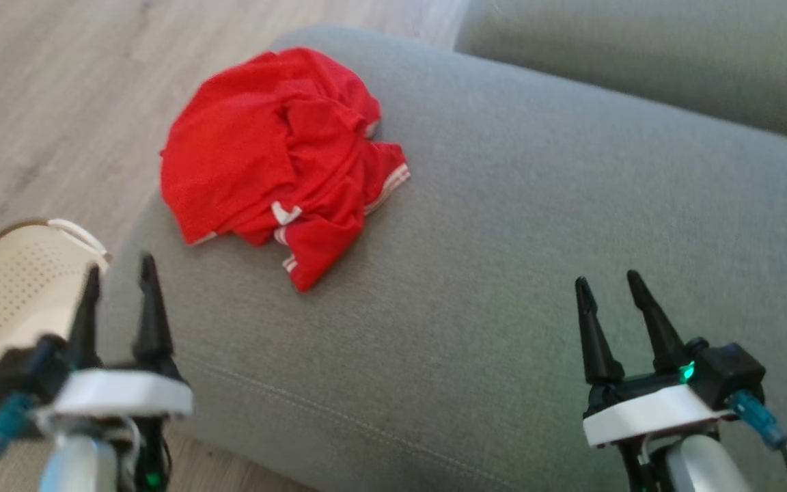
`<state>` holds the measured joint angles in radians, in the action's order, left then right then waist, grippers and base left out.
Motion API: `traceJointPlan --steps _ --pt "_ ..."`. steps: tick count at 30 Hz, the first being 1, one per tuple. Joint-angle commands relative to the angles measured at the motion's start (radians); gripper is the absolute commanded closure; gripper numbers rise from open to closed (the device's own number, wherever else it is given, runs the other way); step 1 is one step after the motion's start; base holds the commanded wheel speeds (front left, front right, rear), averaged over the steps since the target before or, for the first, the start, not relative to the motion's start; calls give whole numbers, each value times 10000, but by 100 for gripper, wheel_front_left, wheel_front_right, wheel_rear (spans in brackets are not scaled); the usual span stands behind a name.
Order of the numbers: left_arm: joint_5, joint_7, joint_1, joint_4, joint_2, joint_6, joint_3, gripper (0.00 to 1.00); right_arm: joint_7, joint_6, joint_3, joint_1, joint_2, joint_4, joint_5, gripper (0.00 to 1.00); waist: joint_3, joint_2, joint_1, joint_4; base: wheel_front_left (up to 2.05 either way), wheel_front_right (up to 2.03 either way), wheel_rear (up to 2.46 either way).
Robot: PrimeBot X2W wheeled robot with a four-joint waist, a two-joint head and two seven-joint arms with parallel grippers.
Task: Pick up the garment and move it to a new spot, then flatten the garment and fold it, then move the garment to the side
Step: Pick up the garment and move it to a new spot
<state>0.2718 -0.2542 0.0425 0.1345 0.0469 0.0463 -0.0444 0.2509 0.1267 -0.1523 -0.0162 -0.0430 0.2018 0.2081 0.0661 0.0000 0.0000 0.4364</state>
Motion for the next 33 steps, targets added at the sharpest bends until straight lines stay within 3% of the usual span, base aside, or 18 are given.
traceJointPlan --steps 1,5,17,25,33 --pt "32 -76 784 -232 34 104 -431 0 109 40 -144 -620 -72 -390 -129 0 546 0 0 -401 0 0 0" --pt "94 -76 1760 594 256 514 -700 0 109 40 118 -919 -72 -489 -492 0 1340 0 0 -817 0 0 0" --pt "1020 891 5556 4095 2343 835 -34 0 109 40 392 -1658 -72 -804 -1272 0 3124 0 0 -1916 0 0 0" --pt "1977 1385 6971 5350 3056 841 1083 0 109 40 398 -1821 -72 -998 -1370 0 3536 0 0 -2345 0 0 0" --pt "2479 1462 7932 6750 3478 842 1543 0 109 40 277 -1974 -72 -1185 -1187 0 3809 0 0 -2707 0 0 0"
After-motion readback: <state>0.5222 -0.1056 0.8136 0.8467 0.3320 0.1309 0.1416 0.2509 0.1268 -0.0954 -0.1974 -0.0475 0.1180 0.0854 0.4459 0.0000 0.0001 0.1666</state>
